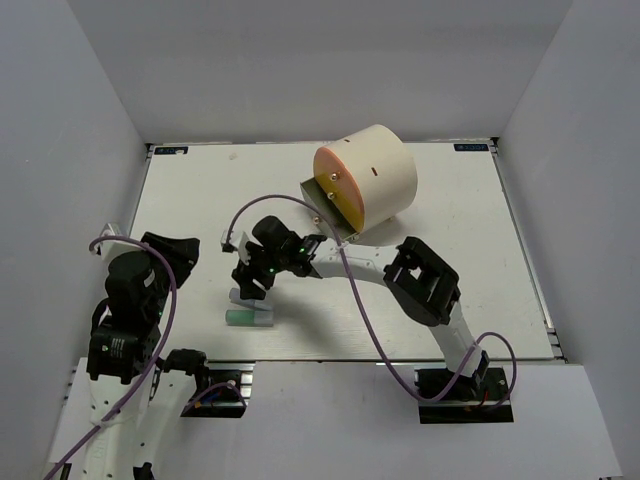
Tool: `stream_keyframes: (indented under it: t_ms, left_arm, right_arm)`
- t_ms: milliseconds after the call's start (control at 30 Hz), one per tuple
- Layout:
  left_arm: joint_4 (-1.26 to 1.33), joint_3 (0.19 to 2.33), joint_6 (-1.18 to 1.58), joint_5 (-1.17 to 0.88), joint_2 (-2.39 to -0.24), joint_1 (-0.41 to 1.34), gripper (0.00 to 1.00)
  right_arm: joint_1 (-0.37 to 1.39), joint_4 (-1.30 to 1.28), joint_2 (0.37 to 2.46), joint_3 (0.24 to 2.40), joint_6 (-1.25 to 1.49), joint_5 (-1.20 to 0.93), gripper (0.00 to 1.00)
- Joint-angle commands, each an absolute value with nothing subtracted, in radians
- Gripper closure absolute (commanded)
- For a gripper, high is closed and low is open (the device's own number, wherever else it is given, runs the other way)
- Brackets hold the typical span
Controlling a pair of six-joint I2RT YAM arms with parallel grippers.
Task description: Organize the makeup
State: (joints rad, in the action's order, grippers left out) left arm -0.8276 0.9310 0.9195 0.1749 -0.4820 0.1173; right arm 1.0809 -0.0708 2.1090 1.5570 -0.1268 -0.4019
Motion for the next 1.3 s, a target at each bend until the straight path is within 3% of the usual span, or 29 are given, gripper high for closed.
stream_keyframes:
  t_ms: [0, 600, 800, 933, 1200, 1267]
  left_arm:
    - [-0.854, 0.945, 0.923, 0.178, -0.486, 0.120, 0.45]
    - [-0.910, 0.956, 0.933, 0.172, -0.465, 0.120, 0.45]
    - [-0.907, 0.950, 0.934, 0.160, -0.468, 0.120, 0.45]
    - [-0.911, 0.946, 0.934, 0.155, -0.471, 0.120, 0.45]
    - [-0.945, 0.893, 0.966, 0.052, -0.515, 0.120, 0.45]
    - [-0.948, 0.867, 0.985, 0.025, -0.526, 0.120, 0.45]
  right_arm:
    - [1.101, 0.066, 2.111, 1.542, -0.084, -0.321, 0.34]
    - [1.146, 0.184, 2.152, 1.422, -0.144, -0.215, 0.35]
    - [1.151, 0.216, 2.163, 1.391, -0.182, -0.134, 0.40]
    - [1.146, 0.218, 2.169, 1.384, -0.205, -0.075, 0.49]
    - [1.100, 0.177, 2.161, 1.407, -0.302, -0.191, 1.00]
    - [1.072, 0.112, 2.143, 1.463, -0.314, -0.224, 1.00]
